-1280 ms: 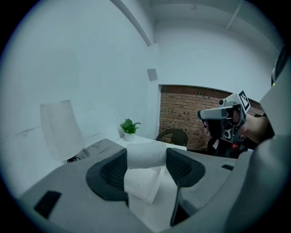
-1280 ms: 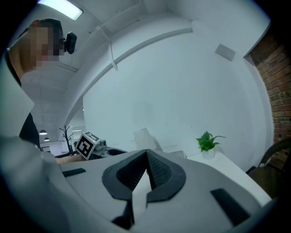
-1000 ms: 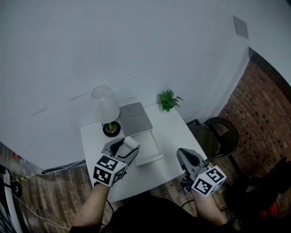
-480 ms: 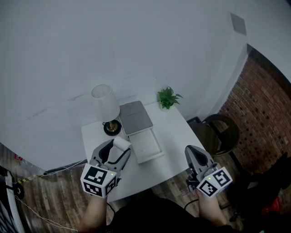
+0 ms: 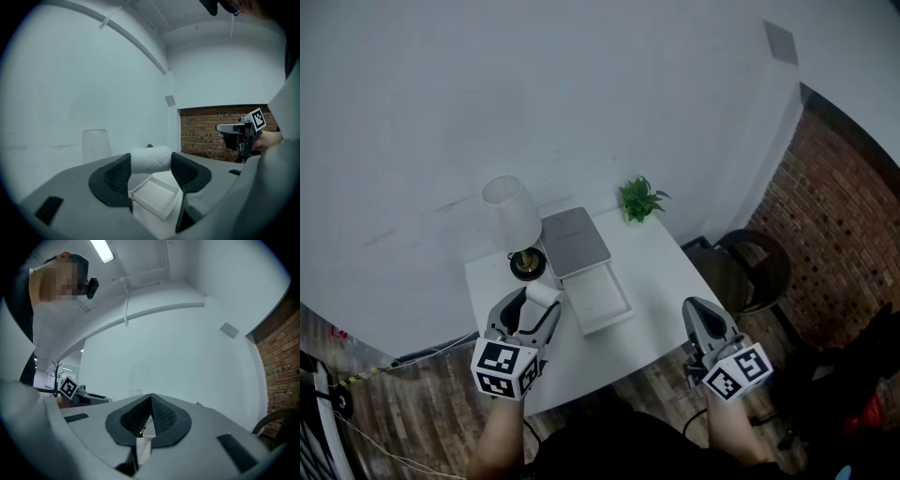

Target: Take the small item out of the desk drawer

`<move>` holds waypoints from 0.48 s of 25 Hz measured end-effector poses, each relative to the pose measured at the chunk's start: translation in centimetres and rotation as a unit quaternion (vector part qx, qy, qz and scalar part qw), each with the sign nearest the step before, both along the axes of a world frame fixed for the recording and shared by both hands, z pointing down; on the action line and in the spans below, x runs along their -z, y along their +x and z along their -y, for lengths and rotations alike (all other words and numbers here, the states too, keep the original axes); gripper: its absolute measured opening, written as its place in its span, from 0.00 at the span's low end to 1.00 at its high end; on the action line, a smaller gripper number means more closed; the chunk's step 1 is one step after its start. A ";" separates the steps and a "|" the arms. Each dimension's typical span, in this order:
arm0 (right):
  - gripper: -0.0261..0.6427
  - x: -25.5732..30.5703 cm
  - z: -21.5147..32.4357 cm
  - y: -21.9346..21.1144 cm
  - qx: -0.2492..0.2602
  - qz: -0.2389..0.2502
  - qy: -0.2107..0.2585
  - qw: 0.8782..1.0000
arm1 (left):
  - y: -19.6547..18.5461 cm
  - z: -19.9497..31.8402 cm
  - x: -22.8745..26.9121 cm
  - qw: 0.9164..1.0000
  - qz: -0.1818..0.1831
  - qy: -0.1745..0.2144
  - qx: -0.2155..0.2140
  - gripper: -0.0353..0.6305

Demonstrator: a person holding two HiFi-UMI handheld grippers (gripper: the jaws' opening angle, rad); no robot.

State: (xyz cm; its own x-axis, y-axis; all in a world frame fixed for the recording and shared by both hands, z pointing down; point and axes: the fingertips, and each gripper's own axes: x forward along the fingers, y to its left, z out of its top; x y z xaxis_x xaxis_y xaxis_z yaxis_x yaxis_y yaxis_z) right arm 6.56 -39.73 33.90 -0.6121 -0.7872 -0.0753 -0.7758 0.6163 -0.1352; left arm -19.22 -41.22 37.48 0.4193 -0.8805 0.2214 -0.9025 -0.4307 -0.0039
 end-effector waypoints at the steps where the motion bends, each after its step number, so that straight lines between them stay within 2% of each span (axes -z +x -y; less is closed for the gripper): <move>1: 0.04 -0.3 0.3 0.2 -0.006 0.000 0.000 1.000 | 0.0 0.2 -0.3 1.000 0.001 0.000 0.004 0.45; 6: 0.04 -1.9 1.4 0.9 -0.037 -0.023 -0.013 0.999 | 0.7 1.0 -1.4 1.000 0.014 0.002 0.016 0.45; 9: 0.04 -2.1 3.5 0.4 -0.050 -0.037 0.000 0.998 | 2.0 2.7 -1.7 1.000 0.019 0.013 0.011 0.45; 12: 0.04 -2.5 5.6 -1.1 -0.045 -0.058 0.015 0.997 | 2.6 4.5 -1.7 1.000 0.007 0.014 0.011 0.45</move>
